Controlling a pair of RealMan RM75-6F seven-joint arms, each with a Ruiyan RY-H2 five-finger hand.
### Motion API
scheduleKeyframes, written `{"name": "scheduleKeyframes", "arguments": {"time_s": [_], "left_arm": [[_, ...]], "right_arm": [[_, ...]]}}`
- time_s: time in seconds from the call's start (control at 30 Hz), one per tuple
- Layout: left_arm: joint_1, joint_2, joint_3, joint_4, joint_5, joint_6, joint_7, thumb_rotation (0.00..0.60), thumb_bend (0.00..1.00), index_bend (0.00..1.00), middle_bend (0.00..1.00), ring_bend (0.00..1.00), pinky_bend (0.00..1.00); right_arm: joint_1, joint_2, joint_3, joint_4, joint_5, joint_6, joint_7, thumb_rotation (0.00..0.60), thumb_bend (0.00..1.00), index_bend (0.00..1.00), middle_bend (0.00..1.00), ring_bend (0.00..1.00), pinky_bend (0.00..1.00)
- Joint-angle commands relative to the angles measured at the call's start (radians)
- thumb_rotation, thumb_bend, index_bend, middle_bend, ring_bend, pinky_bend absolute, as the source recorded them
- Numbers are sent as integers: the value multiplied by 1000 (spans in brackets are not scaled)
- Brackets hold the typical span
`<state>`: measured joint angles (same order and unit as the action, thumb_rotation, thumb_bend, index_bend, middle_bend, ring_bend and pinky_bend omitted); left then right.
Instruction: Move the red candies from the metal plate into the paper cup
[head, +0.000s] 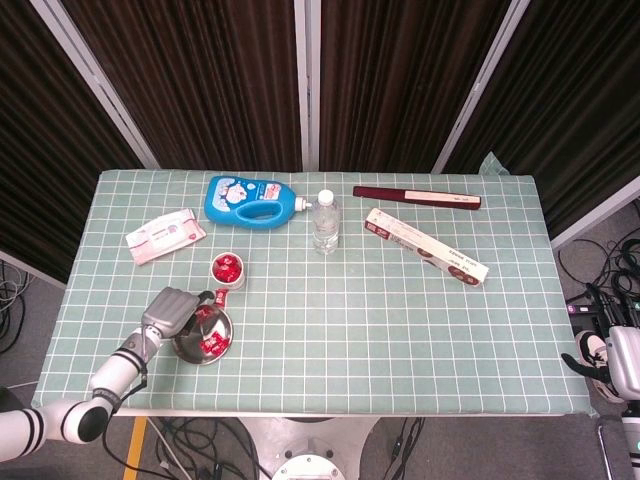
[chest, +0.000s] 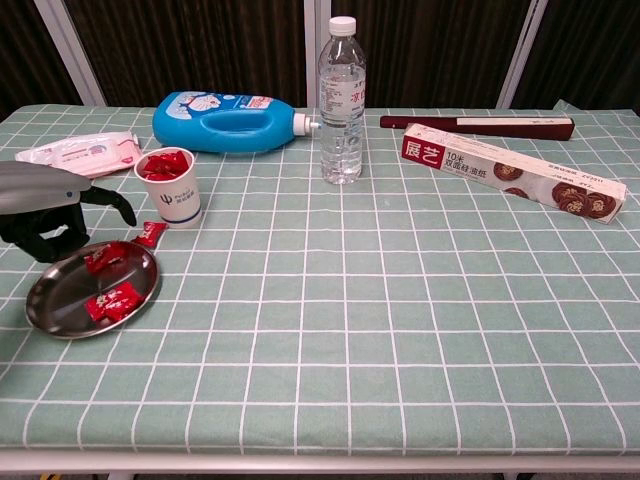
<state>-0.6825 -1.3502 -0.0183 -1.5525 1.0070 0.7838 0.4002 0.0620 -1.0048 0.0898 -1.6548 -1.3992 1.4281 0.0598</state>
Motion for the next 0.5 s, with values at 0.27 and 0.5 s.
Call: {"name": "scheduleKeyframes", "arguments": {"time_s": [0.27, 0.5], "left_arm": [[-86, -17, 10, 35, -167, -60, 93, 600, 649, 247, 921, 956, 1000], [-123, -31, 25, 41, -208, -73, 114, 600, 649, 247, 922, 956, 1000]], "right_arm": [[2, 0, 2, -1, 7, -6, -6, 600, 33, 0, 144, 0, 349], [1, 0, 3, -1, 12, -8, -7, 600, 33, 0, 144, 0, 349]]}}
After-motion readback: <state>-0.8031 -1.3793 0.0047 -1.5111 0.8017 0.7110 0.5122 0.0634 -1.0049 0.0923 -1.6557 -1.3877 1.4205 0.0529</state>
